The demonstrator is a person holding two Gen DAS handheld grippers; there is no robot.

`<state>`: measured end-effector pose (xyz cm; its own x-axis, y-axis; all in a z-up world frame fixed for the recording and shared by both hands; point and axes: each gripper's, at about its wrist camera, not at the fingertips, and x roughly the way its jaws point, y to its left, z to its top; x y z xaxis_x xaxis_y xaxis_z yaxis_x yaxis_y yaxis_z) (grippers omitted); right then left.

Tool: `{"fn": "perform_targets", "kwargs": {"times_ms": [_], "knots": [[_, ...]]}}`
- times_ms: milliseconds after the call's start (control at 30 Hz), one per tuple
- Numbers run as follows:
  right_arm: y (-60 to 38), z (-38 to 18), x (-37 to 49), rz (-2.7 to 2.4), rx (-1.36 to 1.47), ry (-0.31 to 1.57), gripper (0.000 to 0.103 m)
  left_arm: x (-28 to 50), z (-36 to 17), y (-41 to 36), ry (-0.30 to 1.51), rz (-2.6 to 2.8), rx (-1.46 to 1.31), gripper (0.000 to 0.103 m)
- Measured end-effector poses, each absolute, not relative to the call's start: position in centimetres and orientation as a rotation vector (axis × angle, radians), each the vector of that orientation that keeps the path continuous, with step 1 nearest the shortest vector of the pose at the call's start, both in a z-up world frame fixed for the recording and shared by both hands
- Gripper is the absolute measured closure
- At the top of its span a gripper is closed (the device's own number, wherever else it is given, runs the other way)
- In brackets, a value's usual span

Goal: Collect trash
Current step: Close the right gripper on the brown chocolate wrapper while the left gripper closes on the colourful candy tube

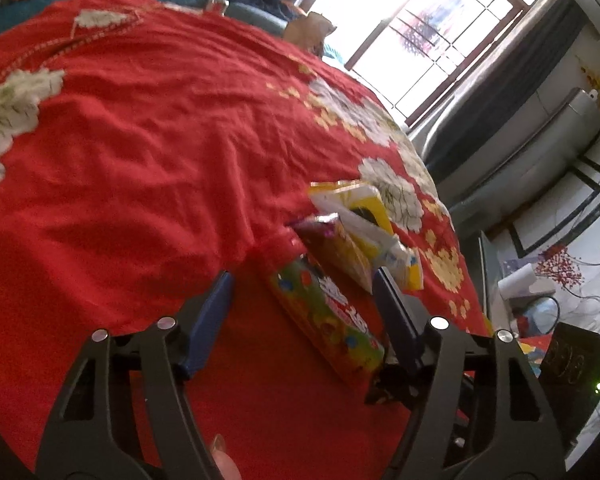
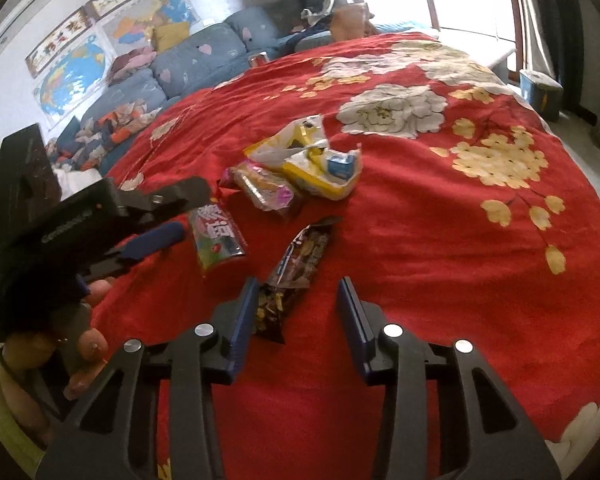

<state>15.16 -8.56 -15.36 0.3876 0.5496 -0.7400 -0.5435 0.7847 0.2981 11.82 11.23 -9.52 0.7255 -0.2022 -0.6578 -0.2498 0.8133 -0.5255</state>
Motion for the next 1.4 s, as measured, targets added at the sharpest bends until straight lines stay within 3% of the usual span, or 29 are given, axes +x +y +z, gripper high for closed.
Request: {"fn": "perform_targets", "kwargs": {"times_ms": [233, 367, 533, 667, 967, 1400], "knots": [[-8.5, -16.0, 14.8, 0.702, -0.011, 0.936, 0.083, 12.1, -10.1, 10.2, 0.785, 0.015, -0.632, 0.041], [-9.1, -15.7, 14.6, 0.695, 0.001, 0.929, 0.086, 12.3, -10.2, 9.3, 0.791, 0.009, -0.608, 0.041], [-10.1, -15.3, 14.3, 0.671, 0.004, 0.911, 0.086, 12.3, -10.3, 8.5, 0.798, 0.007, -0.590, 0.045], [-11.0, -15.1, 14.1, 0.654, 0.004, 0.901, 0.086, 12.4, -10.5, 8.4, 0.813, 0.021, -0.578, 0.059], [-12.3, -14.1, 13.3, 0.615, -0.016, 0.852, 0.086, 12.0, -10.3, 8.7, 0.850, 0.021, -0.636, 0.071], [-15.2, -12.7, 13.2, 0.554, 0.015, 0.795, 0.086, 10.2, -6.1, 6.6, 0.737, 0.015, -0.521, 0.080]]}}
